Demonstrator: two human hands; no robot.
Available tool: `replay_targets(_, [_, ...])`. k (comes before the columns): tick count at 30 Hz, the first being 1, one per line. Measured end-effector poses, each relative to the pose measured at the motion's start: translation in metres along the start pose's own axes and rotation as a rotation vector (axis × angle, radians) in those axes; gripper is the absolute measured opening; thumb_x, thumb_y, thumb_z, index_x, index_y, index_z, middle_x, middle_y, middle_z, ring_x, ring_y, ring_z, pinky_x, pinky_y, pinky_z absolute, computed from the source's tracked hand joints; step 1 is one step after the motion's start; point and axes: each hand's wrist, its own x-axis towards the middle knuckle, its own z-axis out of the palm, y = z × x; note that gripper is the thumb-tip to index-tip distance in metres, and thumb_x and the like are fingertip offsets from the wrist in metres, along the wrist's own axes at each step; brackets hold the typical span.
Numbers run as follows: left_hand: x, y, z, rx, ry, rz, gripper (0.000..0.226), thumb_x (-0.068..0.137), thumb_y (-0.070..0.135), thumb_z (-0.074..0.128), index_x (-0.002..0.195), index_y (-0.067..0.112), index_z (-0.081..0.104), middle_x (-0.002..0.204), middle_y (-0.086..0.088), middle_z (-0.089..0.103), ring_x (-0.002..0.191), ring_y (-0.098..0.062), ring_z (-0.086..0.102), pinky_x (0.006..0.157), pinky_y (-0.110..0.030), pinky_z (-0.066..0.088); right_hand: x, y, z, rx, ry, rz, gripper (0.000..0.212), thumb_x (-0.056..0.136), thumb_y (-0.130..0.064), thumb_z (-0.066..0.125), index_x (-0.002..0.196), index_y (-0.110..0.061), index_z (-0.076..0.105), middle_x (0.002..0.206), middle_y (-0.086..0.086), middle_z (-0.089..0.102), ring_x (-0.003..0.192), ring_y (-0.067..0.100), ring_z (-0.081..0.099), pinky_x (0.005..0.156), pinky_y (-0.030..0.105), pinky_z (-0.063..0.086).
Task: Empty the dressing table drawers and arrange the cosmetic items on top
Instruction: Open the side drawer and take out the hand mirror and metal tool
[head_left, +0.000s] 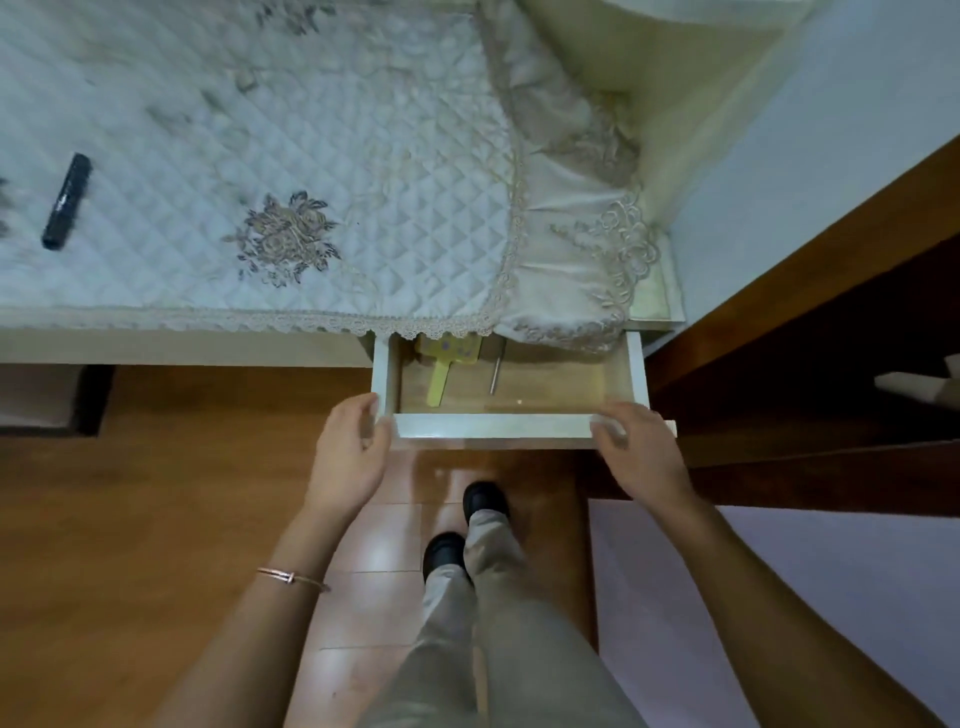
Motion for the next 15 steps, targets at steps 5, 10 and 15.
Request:
replay_targets(5, [0.002,-0.001,0.002,0.055,-0.028,-0.002,0.026,0.091,0.012,0.048,0.113,0.002,0.058,0.121,-0.012,0.050,0.097,-0.019,0.052,0.086,-0.023,0.036,-0.004,0.000,0.002,-0.069,-0.034,0.003,0.033,0.091,-0.027,0.052,0.117,-0.010,0.060,0.123,0.010,0.061,0.118,0.026,0.049,0.097,0.036,0.040])
replay_targets(10, [-0.022,-0.011,-0.002,0.121,-0.097,-0.012,0.029,0.091,0.014,0.046,0.117,0.006,0.055,0.120,-0.009,0.048,0.091,-0.021,0.056,0.082,-0.028,0.043,-0.025,0.002,0.002,-0.024,-0.043,0.032,0.026,0.088,-0.025,0.056,0.104,-0.007,0.067,0.110,0.010,0.066,0.108,0.026,0.053,0.089,0.036,0.044])
replay_targets(15, [-0.047,-0.018,-0.002,0.185,-0.120,-0.055,0.029,0.092,0.020,0.044,0.120,0.013,0.050,0.122,-0.008,0.047,0.095,-0.027,0.057,0.080,-0.037,0.050,-0.045,0.012,0.003,-0.029,-0.137,0.063,0.024,0.089,-0.026,0.053,0.080,-0.008,0.065,0.085,0.008,0.064,0.085,0.023,0.056,0.070,0.036,0.045])
